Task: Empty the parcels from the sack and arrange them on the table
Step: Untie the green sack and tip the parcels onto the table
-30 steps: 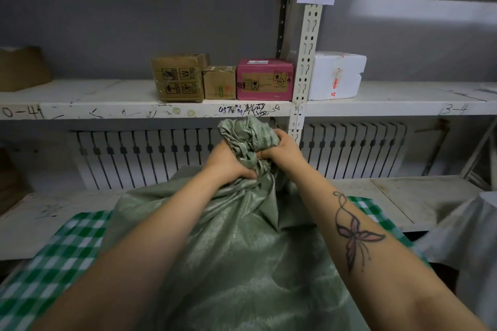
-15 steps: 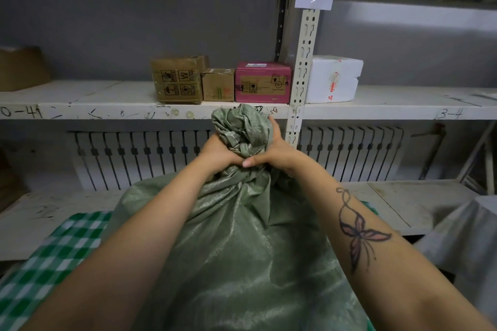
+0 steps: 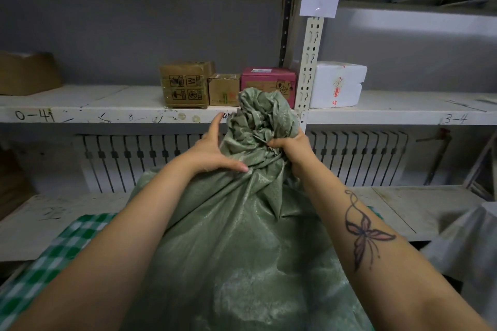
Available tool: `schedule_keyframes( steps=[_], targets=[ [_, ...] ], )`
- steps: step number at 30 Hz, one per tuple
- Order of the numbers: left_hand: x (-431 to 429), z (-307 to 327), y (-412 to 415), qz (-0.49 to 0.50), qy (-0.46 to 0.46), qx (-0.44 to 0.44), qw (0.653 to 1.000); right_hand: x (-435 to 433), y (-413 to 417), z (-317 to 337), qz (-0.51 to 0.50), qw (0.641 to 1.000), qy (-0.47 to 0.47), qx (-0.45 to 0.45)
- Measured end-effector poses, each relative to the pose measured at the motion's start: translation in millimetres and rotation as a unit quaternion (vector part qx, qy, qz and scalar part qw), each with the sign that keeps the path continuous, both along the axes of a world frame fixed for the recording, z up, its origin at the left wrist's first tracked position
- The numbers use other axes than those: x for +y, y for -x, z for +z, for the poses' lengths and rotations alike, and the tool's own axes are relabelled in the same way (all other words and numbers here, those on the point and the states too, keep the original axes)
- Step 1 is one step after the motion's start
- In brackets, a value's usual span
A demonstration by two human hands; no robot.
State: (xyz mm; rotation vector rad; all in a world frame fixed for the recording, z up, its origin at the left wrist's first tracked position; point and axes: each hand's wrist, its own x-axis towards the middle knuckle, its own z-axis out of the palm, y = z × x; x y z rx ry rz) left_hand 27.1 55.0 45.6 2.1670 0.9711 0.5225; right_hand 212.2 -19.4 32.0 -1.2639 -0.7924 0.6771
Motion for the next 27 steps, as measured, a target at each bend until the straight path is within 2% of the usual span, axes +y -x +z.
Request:
schedule_keyframes(
  steps=[2, 4, 6, 8, 11, 14, 19, 22, 24, 26, 27],
  targets=[
    [-2, 0, 4, 0.074, -0.064, 0.091, 0.991, 1, -2, 2, -0.031, 0.999, -0.007, 0.036],
    [-4, -3, 4, 0.119, -0.046, 0.107, 0.986, 2, -1, 3, -0.038, 0.996, -0.014, 0.08],
    [-6, -10, -1, 0.093, 0.007, 0.042, 0.995, 4, 3, 2, -0.007, 0.991, 0.003, 0.132],
    [-12, -17, -7, 0.035, 0.021, -0.053, 0.998, 3, 8, 3, 0.049, 0.983, 0.06, 0.165],
    [-21, -23, -15, -0.003, 0.058, -0.168, 0.984, -3, 14, 5, 0.148, 0.971, 0.116, 0.15],
    [-27, -24, -21, -0.017, 0.096, -0.202, 0.974, -10, 17, 5, 0.199, 0.963, 0.125, 0.131],
    [-30, -24, -33, 0.018, 0.072, -0.242, 0.967, -16, 20, -7, 0.226, 0.956, 0.119, 0.146],
    [-36, -22, -40, 0.056, 0.046, -0.272, 0.96, -16, 20, -13, 0.223, 0.96, 0.094, 0.144],
    [-37, -17, -46, 0.087, 0.036, -0.293, 0.951, -12, 26, -9, 0.205, 0.967, 0.106, 0.109],
    [-33, -13, -47, 0.133, 0.01, -0.291, 0.947, -3, 26, -7, 0.097, 0.986, 0.108, 0.084],
    [-31, -11, -44, 0.161, -0.008, -0.278, 0.947, -4, 24, -5, 0.027, 0.995, 0.078, 0.055]
  ],
)
